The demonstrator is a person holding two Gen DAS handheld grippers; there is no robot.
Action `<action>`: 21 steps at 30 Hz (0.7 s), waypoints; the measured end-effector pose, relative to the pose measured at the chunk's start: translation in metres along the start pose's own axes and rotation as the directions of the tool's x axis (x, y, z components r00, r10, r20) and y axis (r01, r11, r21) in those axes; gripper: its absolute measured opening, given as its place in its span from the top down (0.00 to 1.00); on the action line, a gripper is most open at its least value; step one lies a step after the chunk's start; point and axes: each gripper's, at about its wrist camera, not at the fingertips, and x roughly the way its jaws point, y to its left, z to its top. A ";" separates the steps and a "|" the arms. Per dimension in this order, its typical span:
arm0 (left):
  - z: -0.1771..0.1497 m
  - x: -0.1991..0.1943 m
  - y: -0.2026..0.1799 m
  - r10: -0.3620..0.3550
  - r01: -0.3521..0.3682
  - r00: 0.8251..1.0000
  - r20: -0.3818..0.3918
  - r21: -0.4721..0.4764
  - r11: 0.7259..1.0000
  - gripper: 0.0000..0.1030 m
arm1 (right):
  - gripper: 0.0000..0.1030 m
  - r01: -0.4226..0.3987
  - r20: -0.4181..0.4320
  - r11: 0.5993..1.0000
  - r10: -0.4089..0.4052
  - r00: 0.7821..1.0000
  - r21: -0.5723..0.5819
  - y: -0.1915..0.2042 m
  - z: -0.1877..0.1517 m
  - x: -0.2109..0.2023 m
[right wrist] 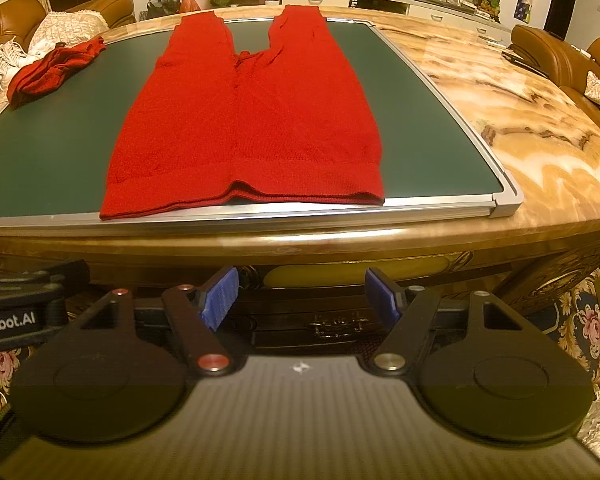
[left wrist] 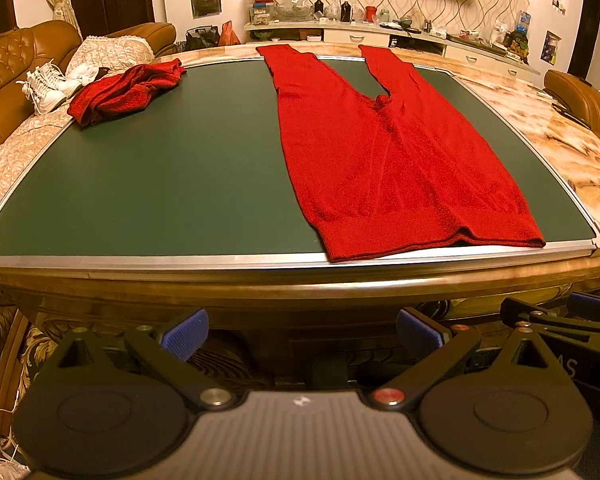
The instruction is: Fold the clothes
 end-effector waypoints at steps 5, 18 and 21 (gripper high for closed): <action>0.000 0.001 -0.001 0.000 0.000 1.000 -0.001 0.004 1.000 0.00 | 0.24 -0.001 -0.001 1.000 0.001 1.000 -0.001 0.000 0.000 0.000; 0.001 0.003 -0.004 0.016 -0.016 1.000 -0.005 0.017 1.000 0.00 | 0.24 -0.002 -0.006 1.000 0.002 1.000 -0.006 0.001 0.001 0.003; 0.001 0.003 -0.005 0.021 -0.021 1.000 -0.001 0.023 1.000 0.00 | 0.24 -0.002 -0.007 1.000 0.002 1.000 -0.007 0.001 0.001 0.004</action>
